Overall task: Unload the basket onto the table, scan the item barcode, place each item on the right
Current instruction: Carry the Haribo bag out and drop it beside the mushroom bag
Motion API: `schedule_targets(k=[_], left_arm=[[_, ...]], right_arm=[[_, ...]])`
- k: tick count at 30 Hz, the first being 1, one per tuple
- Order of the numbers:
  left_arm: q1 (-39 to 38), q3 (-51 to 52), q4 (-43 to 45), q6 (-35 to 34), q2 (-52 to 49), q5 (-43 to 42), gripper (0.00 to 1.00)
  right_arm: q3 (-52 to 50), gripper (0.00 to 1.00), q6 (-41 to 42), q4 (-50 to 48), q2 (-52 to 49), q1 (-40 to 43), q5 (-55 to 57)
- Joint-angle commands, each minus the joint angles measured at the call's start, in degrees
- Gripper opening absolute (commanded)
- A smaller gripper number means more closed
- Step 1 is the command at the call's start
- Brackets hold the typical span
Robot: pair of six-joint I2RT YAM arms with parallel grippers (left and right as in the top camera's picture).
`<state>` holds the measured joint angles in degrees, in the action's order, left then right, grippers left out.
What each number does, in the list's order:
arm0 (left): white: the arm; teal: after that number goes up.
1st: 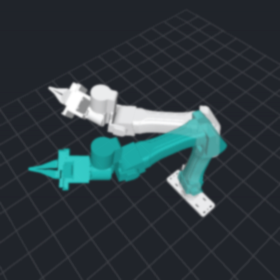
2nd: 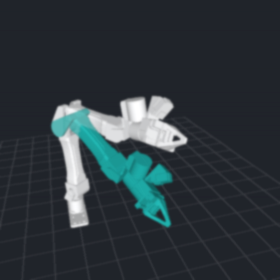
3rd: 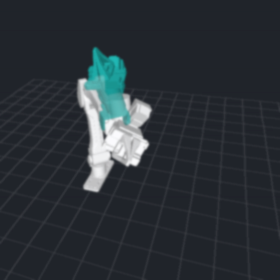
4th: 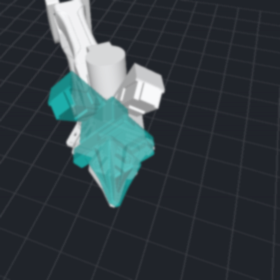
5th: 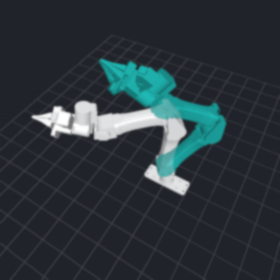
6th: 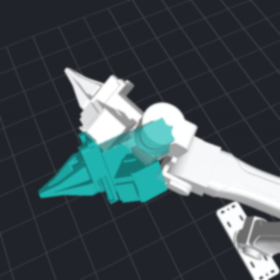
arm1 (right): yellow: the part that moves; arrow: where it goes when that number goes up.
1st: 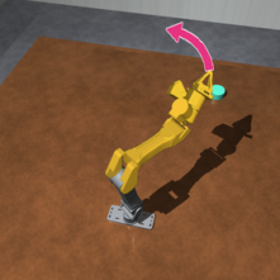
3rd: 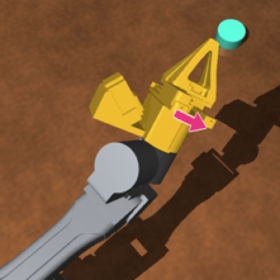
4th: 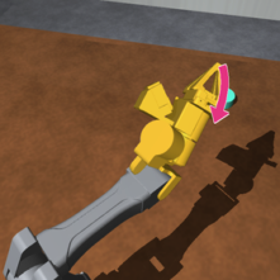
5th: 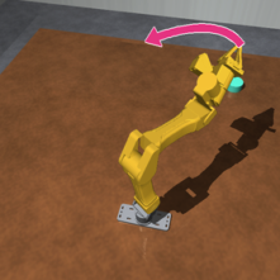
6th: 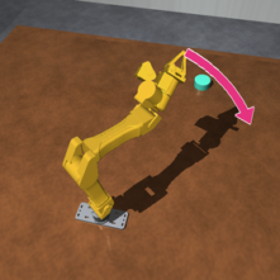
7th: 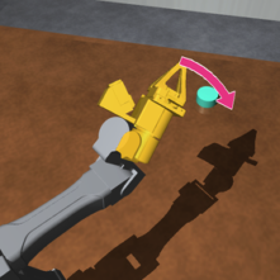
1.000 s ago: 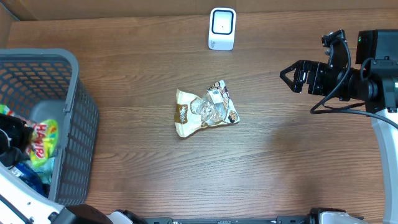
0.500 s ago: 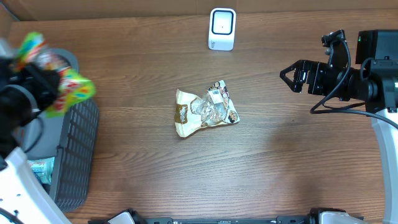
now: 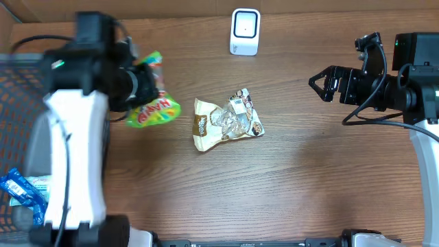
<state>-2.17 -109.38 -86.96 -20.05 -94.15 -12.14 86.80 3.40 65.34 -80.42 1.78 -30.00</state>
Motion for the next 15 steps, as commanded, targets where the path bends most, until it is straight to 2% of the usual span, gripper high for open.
schedule_targets(k=[1,4,8,9,13,14,15], left_arm=[[-5.73,6.82,3.5,-3.21,-5.84,2.78,0.04],[-8.96,11.28,5.66,-6.88,-11.19,7.89,0.04],[-10.8,13.84,5.84,-6.88,-16.63,8.31,0.04],[-10.97,13.94,4.66,-6.73,-18.62,8.31,0.08],[-10.82,13.94,3.39,-4.61,-20.92,8.26,0.43],[-10.8,13.81,3.37,-4.22,-20.9,8.2,0.55],[-10.8,12.85,2.75,-3.56,-20.81,7.69,0.6]], right_arm=[[1.29,1.0,-0.22,-0.26,0.02,-0.22,-0.07],[1.29,1.0,-0.22,-0.22,0.02,-0.22,-0.04],[1.29,1.0,-0.22,-0.28,0.02,-0.22,-0.04],[1.29,1.0,-0.22,-0.28,0.02,-0.22,-0.04],[1.29,1.0,-0.22,-0.24,0.02,-0.22,-0.07],[1.29,1.0,-0.22,-0.22,0.02,-0.22,-0.07],[1.29,1.0,-0.22,-0.22,0.02,-0.22,-0.07]])
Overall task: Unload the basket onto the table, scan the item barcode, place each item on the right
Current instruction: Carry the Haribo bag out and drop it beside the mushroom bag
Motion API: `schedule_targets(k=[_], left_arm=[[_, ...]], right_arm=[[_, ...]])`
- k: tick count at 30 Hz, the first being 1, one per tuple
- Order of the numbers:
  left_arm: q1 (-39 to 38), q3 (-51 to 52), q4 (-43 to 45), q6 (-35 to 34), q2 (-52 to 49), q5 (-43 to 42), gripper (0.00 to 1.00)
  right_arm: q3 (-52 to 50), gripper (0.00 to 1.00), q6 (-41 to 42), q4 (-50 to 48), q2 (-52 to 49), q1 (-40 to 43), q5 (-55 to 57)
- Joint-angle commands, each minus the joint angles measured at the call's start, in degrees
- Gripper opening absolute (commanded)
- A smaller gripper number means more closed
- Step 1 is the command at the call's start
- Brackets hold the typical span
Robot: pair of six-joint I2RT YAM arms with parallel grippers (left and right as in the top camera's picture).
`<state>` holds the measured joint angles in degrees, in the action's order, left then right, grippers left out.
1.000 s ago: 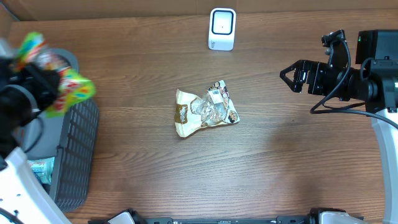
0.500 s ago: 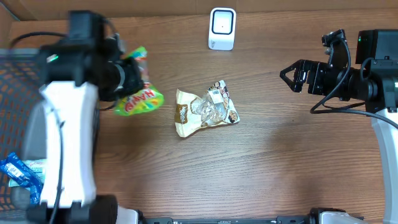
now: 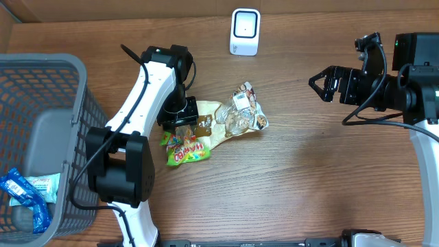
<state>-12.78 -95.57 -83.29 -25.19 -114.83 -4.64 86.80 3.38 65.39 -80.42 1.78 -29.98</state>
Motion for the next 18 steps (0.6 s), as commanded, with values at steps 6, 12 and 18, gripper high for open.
schedule_targets(k=[6,12,18], left_arm=[[1.51,-20.24,-11.78,3.82,0.17,-0.7,0.58],[4.9,-39.54,-13.55,7.43,7.65,-2.45,0.61],[14.97,-39.58,-13.53,7.19,22.67,8.55,0.65]], right_arm=[[1.29,1.0,-0.2,-0.11,0.02,-0.22,-0.09],[1.29,1.0,-0.22,0.09,0.02,-0.22,-0.09],[1.29,1.0,-0.22,0.35,0.02,-0.22,-0.09]])
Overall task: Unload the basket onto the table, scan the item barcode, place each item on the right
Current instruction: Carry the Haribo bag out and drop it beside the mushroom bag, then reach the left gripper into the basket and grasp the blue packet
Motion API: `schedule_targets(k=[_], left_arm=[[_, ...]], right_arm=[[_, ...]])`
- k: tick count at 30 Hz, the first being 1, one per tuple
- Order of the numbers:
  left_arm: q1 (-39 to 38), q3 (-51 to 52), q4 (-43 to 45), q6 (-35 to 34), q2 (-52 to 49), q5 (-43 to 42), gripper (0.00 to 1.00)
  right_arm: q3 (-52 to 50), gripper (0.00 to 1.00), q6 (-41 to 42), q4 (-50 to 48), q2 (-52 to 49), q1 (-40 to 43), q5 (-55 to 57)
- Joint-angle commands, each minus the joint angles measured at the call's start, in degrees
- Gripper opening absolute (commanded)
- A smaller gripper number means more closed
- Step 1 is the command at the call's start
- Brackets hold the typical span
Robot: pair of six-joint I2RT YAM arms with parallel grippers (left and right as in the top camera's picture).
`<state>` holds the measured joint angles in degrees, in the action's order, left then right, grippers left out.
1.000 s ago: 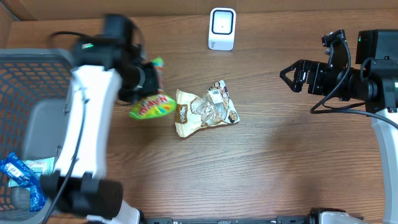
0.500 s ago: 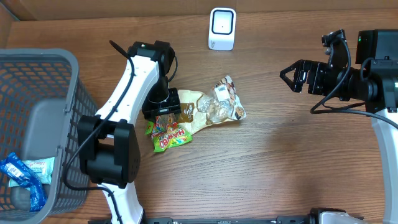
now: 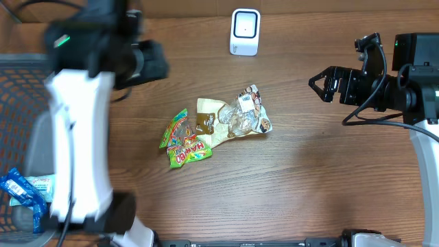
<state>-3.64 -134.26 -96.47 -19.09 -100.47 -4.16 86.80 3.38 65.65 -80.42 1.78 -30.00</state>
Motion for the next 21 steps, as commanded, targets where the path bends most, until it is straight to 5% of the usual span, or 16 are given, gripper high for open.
schedule_targets(k=[1,7,12,21], left_arm=[[8.63,-0.39,-0.35,1.03,10.58,9.99,0.66],[26.8,5.51,-0.35,0.63,17.79,11.74,0.66],[44.96,21.2,1.36,-5.86,18.45,15.28,0.73],[54.66,44.26,15.3,-5.81,18.08,14.23,0.75]], right_arm=[[1.29,1.0,-0.22,0.39,0.02,-0.22,-0.07],[1.29,1.0,-0.24,1.77,0.02,-0.22,-0.07],[1.29,1.0,-0.26,1.03,0.02,-0.22,-0.04],[1.29,1.0,-0.28,0.24,0.02,-0.22,-0.02]])
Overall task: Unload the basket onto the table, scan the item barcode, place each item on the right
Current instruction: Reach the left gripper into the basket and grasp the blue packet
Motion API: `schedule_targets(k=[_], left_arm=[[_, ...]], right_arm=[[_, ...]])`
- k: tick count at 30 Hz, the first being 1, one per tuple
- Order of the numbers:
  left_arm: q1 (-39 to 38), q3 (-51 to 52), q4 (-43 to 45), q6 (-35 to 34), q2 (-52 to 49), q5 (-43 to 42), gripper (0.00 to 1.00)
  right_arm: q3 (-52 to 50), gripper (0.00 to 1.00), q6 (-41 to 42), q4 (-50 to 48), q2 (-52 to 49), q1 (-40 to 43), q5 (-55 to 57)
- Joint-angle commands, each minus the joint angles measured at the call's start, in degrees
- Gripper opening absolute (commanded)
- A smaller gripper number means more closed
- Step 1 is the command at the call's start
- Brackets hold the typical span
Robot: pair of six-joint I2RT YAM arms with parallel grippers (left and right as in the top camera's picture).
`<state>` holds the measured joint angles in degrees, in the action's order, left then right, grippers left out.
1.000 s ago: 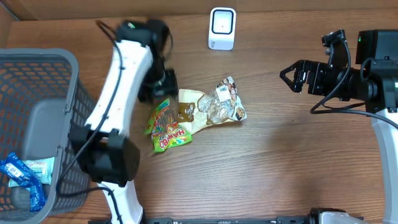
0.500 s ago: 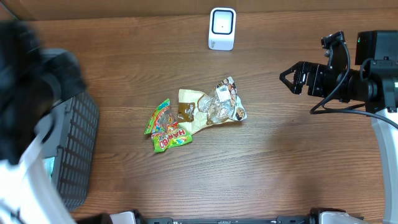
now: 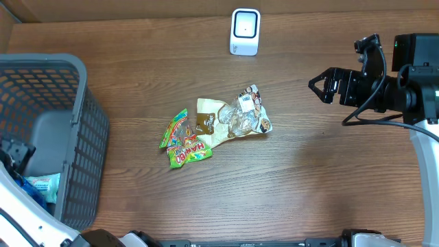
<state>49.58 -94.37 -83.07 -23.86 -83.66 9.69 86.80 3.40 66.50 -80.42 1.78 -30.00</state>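
A green Haribo candy bag (image 3: pixel 184 139) lies flat mid-table, its corner touching a clear and brown snack bag (image 3: pixel 232 121) to its right. The white barcode scanner (image 3: pixel 245 31) stands at the far edge. My left arm (image 3: pixel 19 206) is at the lower left corner, over the grey mesh basket (image 3: pixel 81 144); its dark end (image 3: pixel 15 151) shows, but the fingers cannot be made out. My right gripper (image 3: pixel 313 84) hovers open at the right, holding nothing, well away from both bags.
Inside the basket a blue and white packet (image 3: pixel 40 185) shows by the arm. The basket fills the left side of the table. The right arm's body and cables take up the right edge.
My left arm was raised and blurred over the table's upper left; now it is down at the lower left over the basket. Both bags, the scanner and the right arm are unchanged.
My left gripper first held the green candy bag near the basket. Then it was down mid-table with that bag beside the snack bag, which had shifted right. Then the candy bag lay free with the arm raised at the left. Now the arm is at the basket.
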Motion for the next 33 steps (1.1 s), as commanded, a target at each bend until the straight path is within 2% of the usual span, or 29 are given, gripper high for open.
schedule_targets(k=[1,8,12,14,16,19,22,25,33], left_arm=[[1.95,6.69,3.3,-1.05,1.25,0.35,0.75],[5.07,17.53,12.2,-3.23,1.25,0.61,0.79],[6.82,22.58,18.6,-5.18,1.25,0.83,0.96],[7.52,25.68,22.95,-5.14,1.25,0.92,1.0],[7.69,28.2,27.43,-5.09,1.25,1.29,1.0],[7.67,32.15,38.51,1.7,0.68,1.64,1.0],[7.67,33.22,44.37,8.98,-1.2,1.64,0.97],[7.67,33.22,47.41,13.64,-3.54,1.18,0.93],[7.69,33.22,47.12,13.62,-11.26,4.55,0.91]], right_arm=[[1.29,1.0,-0.48,-0.74,0.02,-0.22,-0.02],[1.29,1.0,-0.48,-0.5,0.02,-0.22,-0.02],[1.29,1.0,-0.48,-0.37,0.02,-0.22,-0.02],[1.29,1.0,-0.48,-0.37,0.02,-0.22,-0.02],[1.29,1.0,-0.48,-0.39,0.02,-0.22,-0.02],[1.29,1.0,-0.48,-0.59,0.02,-0.22,0.0],[1.29,1.0,-0.48,-0.61,0.02,-0.22,0.7],[1.29,1.0,-0.46,-0.59,0.02,-0.22,1.07],[1.29,1.0,-0.46,-0.59,0.02,-0.22,1.05]])
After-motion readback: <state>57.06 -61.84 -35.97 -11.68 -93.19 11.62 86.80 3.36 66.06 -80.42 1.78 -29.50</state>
